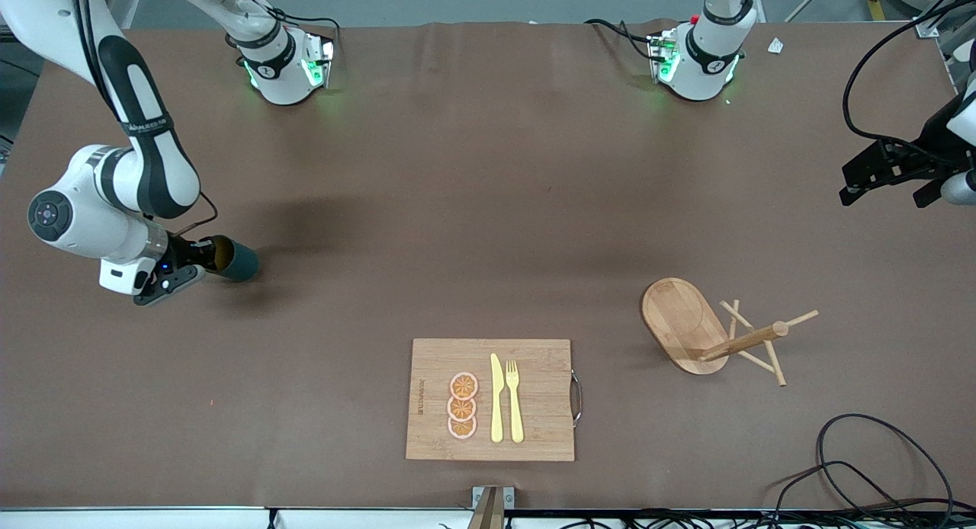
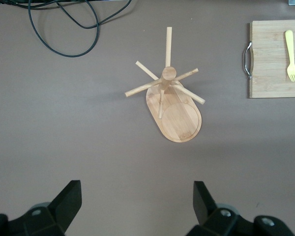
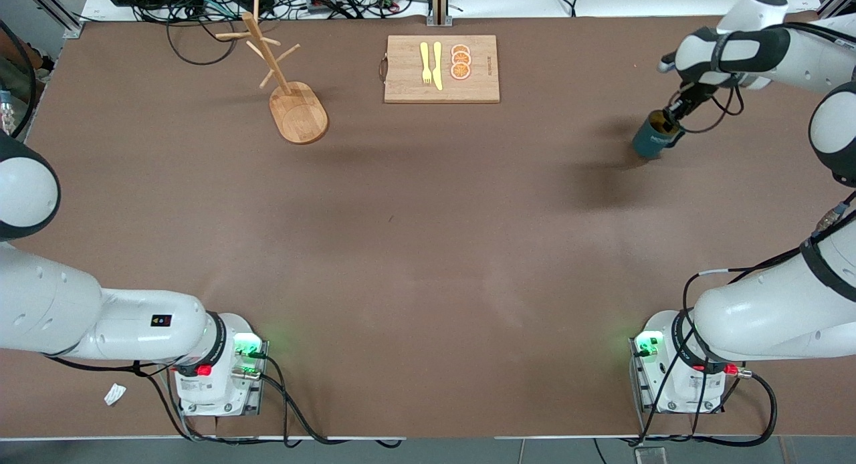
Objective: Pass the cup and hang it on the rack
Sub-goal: 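Lift the teal mug with the right gripper toward the table middle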
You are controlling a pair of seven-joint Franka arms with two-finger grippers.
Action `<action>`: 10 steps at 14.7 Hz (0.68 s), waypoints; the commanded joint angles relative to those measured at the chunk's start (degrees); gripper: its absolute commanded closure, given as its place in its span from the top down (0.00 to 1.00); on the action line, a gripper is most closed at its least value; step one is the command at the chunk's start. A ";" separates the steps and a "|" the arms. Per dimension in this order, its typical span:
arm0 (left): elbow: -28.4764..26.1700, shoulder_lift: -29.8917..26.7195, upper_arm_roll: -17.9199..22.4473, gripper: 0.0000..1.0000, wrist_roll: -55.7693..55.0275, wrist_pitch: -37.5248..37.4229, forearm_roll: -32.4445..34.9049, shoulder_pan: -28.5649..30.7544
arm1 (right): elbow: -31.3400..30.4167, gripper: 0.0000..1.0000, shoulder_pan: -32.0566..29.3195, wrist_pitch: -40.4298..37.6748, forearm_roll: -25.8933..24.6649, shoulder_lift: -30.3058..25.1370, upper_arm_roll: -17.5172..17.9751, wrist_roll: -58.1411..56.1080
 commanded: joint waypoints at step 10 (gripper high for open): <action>1.14 0.72 -0.04 1.00 0.54 -0.33 -0.02 0.26 | 11.51 0.00 38.29 -2.42 0.75 1.93 -0.13 60.58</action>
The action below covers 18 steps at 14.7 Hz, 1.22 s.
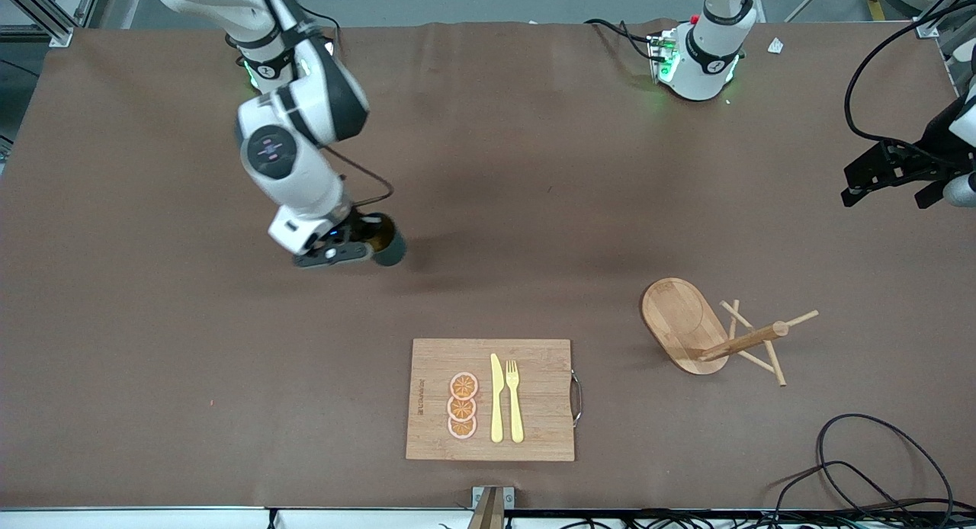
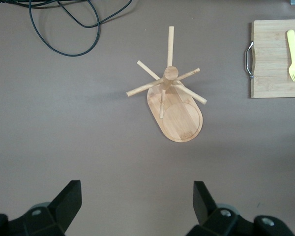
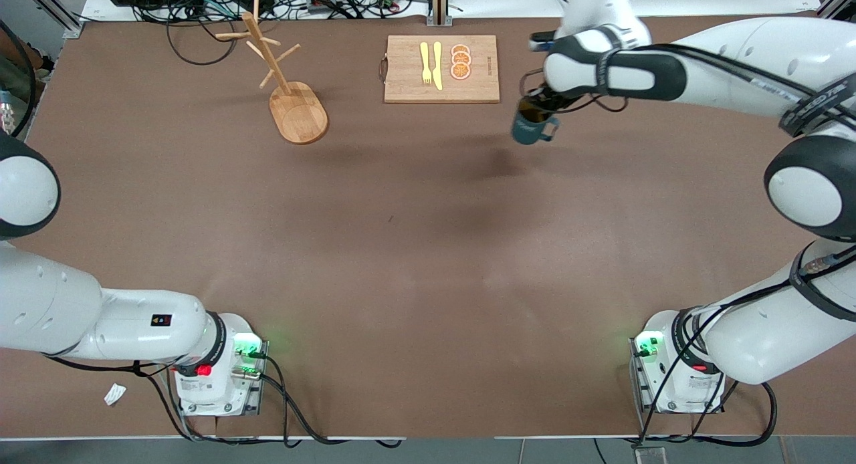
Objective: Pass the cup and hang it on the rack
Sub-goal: 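Lift the teal mug with the right gripper toward the table middle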
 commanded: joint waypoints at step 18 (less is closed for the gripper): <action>0.70 3.80 -4.48 1.00 -35.16 -0.68 2.69 -8.36 | 24.26 0.01 17.43 0.79 0.22 25.30 -1.05 27.29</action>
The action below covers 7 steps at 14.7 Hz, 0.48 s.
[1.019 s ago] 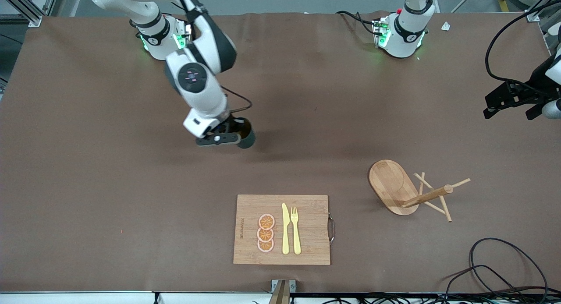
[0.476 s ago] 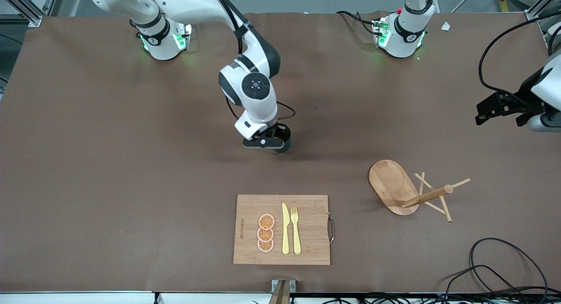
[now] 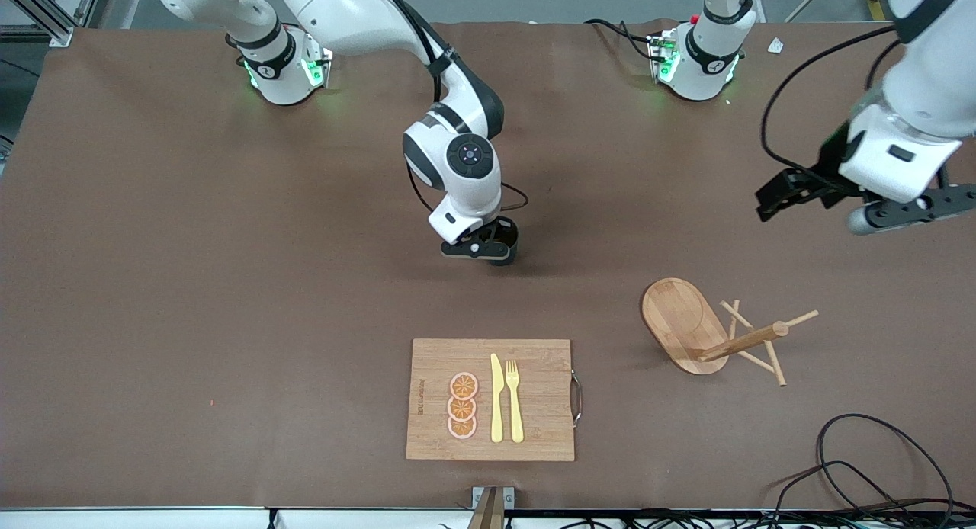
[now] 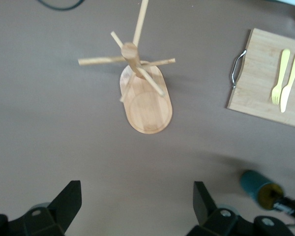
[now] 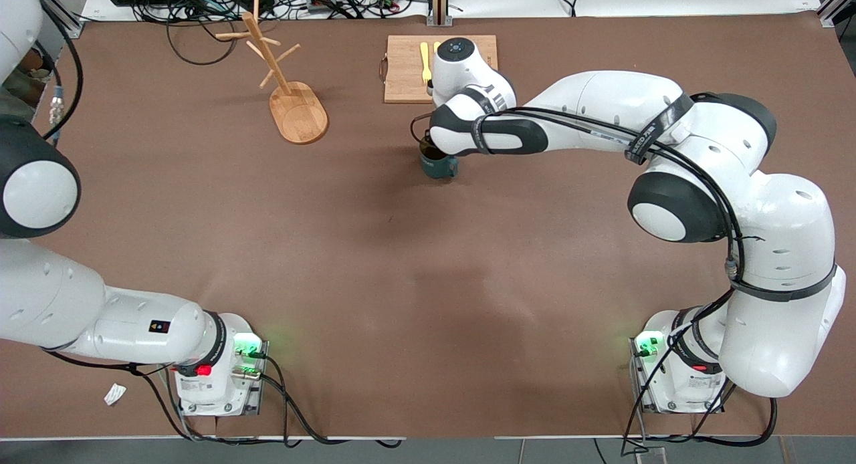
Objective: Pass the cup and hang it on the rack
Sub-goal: 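Lift the teal mug with the right gripper toward the table middle, then set the mug down with the right gripper while the left gripper approaches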
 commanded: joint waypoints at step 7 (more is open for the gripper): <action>0.75 4.16 -0.69 1.00 -23.35 1.61 7.09 -10.99 | 0.99 1.00 1.61 0.64 -0.39 0.79 -0.77 0.12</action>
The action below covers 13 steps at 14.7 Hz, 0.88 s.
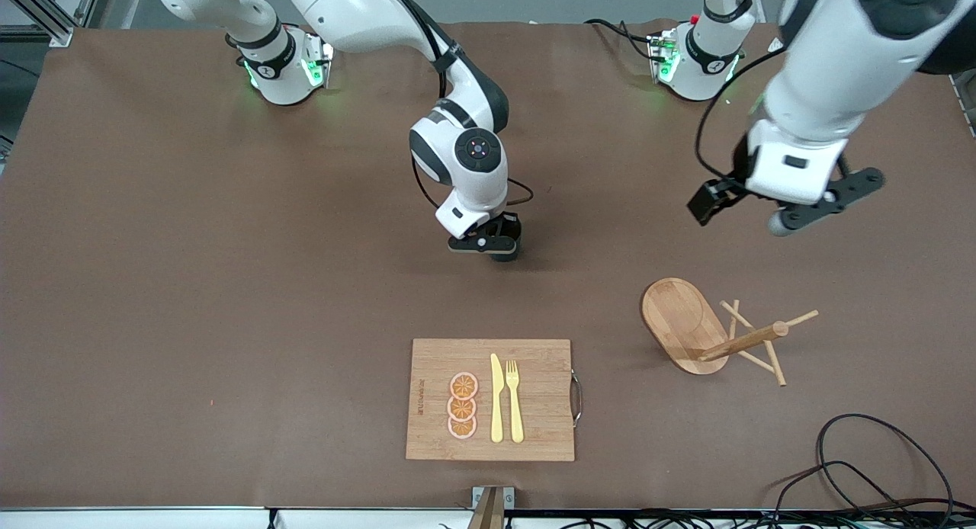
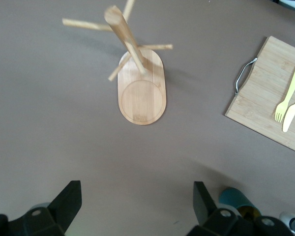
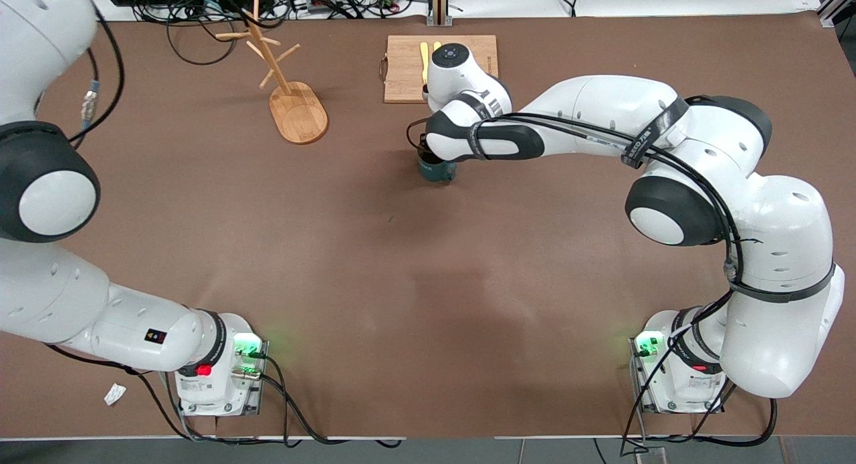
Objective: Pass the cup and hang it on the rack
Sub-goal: 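Set the mug down with the right gripper while the left gripper approaches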
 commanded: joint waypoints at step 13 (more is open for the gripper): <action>1.30 6.86 -0.24 1.00 -23.77 4.03 6.70 -16.72 | 3.24 1.00 -19.70 -22.68 -0.04 -13.42 -1.12 -23.71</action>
